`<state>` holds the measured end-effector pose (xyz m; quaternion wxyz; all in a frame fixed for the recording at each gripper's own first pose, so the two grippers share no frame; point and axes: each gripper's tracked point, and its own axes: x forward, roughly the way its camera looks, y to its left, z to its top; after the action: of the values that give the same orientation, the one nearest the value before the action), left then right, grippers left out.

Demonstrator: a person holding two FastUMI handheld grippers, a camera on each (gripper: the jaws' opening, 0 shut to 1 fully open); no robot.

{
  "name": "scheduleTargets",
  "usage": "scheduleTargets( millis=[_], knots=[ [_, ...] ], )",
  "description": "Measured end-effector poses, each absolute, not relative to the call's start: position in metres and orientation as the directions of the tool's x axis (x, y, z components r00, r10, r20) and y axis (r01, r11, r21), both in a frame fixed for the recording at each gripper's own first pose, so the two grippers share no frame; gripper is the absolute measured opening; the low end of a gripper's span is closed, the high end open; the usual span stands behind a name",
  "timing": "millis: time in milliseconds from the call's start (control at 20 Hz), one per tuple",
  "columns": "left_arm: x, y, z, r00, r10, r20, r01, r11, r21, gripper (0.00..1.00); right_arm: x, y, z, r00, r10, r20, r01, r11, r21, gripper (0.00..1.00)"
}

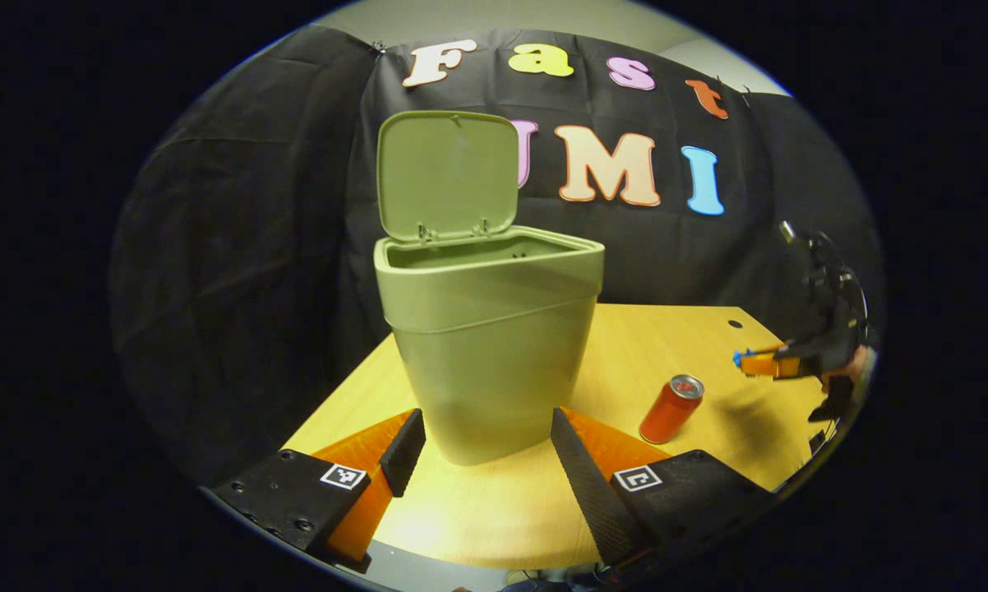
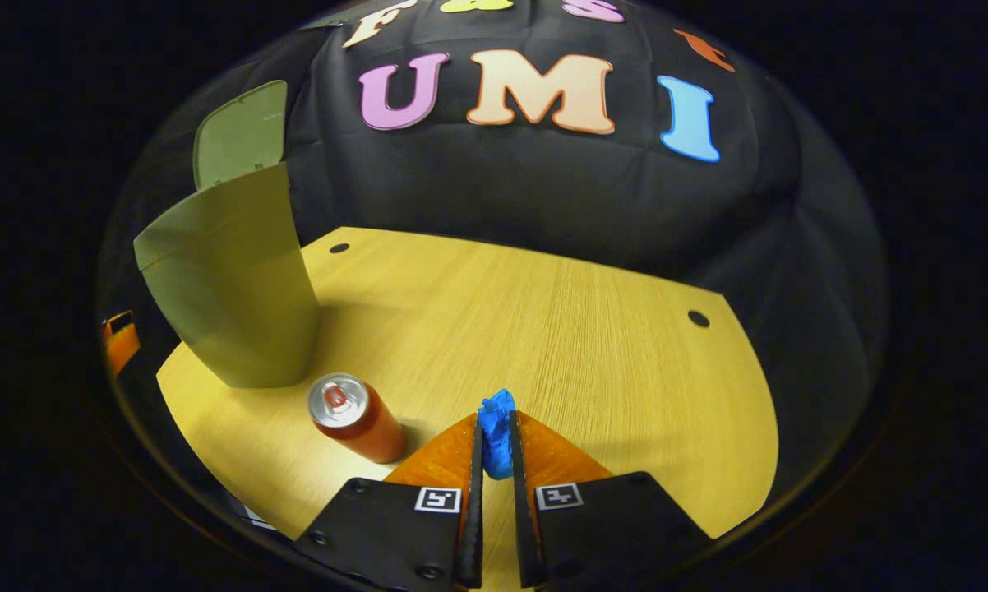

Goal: Press the lid of the desktop garbage bin to open it, pick up the crumpled paper on the desktop and throw it into the bin, then pick up the pop can on the desktop and drop it into the bin, and finally close the garbage bin lid.

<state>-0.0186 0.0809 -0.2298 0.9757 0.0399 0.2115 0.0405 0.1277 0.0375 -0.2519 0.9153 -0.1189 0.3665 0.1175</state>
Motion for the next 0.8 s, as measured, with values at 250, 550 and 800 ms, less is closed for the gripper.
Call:
scheduleTargets(
  millis=[250,550,800],
  knots=[
    [-0.017,0.086,-0.255,0.889,0.004,-0.458,0.008,1.000,0.026,0.90,0.140,0.116,-0.167,0.756,0.237,-0.610,-0.415,0.894,-0.167,0.19],
    [-0.015,0.097,-0.278,0.876,-0.044,-0.480,0.055,0.998,0.010,0.94,0.152,0.228,-0.101,0.748,0.401,-0.529,-0.532,0.839,-0.116,0.19],
    [-0.025,0.107,-0.283,0.879,-0.020,-0.477,0.027,1.000,0.007,0.94,0.161,0.316,-0.068,0.712,0.530,-0.460,-0.624,0.779,-0.068,0.18]
  ],
)
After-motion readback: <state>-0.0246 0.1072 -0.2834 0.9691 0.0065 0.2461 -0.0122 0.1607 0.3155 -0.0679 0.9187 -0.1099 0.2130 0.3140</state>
